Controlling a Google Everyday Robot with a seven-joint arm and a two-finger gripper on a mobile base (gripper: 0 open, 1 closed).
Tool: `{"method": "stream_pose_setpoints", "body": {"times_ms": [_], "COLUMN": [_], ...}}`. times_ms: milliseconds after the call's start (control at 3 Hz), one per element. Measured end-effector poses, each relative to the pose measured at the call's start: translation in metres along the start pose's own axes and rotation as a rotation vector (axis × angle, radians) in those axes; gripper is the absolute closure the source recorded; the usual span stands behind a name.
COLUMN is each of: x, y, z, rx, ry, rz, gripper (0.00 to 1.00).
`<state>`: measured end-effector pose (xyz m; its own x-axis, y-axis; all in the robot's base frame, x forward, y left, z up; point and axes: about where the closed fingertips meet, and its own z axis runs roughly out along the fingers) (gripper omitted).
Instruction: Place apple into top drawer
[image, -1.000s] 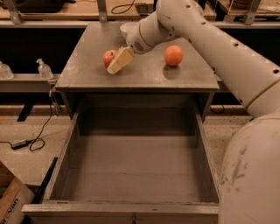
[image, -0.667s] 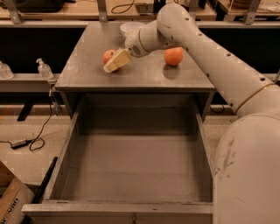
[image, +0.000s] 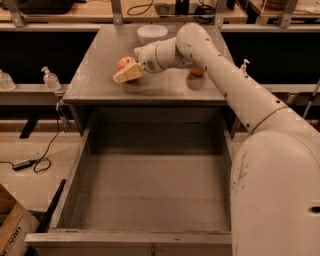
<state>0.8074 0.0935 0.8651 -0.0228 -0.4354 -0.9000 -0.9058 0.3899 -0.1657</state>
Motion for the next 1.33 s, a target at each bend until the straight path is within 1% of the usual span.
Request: {"method": "stream_pose_setpoints", "body": {"times_ms": [333,667,1000,1333], "x": [0.004,0.01,0.007,-0.005], "y": [0.003,0.009,0.027,0.054], "z": [0.01,0.007,-0.017,-0.064], "rx": [-0.025,-0.039,-0.063,-0.072], "ry": [0.002,0.03,0.063,0.122], "rz": [-0.006,-0.01,-0.035,-0.12], "gripper": [0.42,0.65,0.89,1.0]}}
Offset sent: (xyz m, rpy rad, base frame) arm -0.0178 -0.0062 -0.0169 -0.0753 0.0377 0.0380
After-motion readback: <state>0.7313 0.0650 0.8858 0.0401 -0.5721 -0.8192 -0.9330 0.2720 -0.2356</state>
